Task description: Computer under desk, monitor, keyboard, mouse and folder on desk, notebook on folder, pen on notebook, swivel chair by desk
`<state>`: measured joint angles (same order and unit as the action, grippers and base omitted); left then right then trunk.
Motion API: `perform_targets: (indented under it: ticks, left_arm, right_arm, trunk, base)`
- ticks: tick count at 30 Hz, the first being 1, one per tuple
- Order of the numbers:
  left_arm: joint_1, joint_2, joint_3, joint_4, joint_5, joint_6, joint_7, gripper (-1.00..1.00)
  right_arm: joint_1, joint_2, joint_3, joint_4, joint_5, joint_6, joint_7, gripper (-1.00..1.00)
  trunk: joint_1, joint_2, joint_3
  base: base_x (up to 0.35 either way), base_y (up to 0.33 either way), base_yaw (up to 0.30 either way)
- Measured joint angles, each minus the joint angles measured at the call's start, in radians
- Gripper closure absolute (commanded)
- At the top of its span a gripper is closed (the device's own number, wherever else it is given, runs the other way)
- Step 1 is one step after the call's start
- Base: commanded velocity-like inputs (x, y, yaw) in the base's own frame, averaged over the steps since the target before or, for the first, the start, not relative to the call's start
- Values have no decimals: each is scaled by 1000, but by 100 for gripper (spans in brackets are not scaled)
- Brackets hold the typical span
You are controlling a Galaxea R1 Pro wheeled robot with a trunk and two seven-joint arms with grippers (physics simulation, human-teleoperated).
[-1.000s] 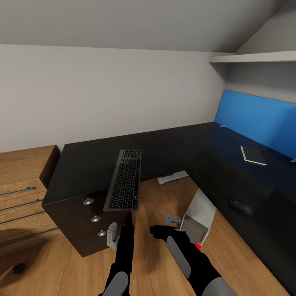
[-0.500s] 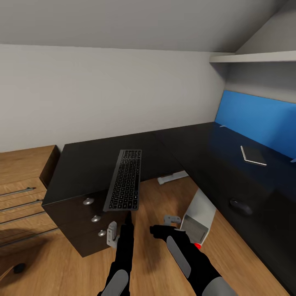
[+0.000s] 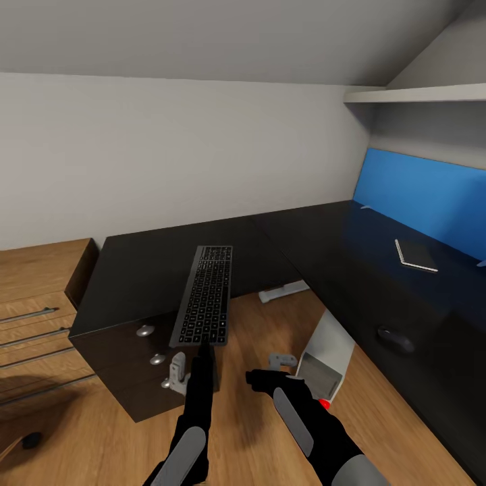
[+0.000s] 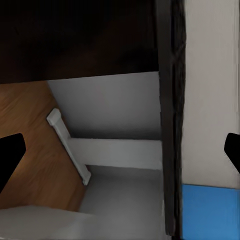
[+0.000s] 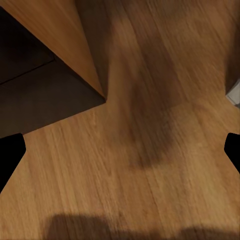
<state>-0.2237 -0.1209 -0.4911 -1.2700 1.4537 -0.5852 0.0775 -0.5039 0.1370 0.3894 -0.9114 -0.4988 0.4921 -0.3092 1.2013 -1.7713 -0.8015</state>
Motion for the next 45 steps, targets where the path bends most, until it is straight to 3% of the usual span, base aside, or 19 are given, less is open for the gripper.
perform_targets:
  ticks: [10, 30, 45]
  left_arm:
    - [-56, -1, -3, 8, -2, 2, -6, -100]
    - [-67, 2, 6, 14, 7, -1, -7, -100]
    - [-67, 8, 54, 3, 6, 1, -9, -100]
  right_arm:
    - [0, 0, 0, 0, 0, 0, 0, -100]
    - [1, 0, 2, -6, 0, 0, 0, -100]
    - [2, -1, 4, -13, 0, 1, 0, -100]
  trunk:
    - [0, 0, 0]
    - [0, 0, 0]
    - [0, 0, 0]
  base:
    - [0, 0, 0]
    - [0, 0, 0]
    - [0, 0, 0]
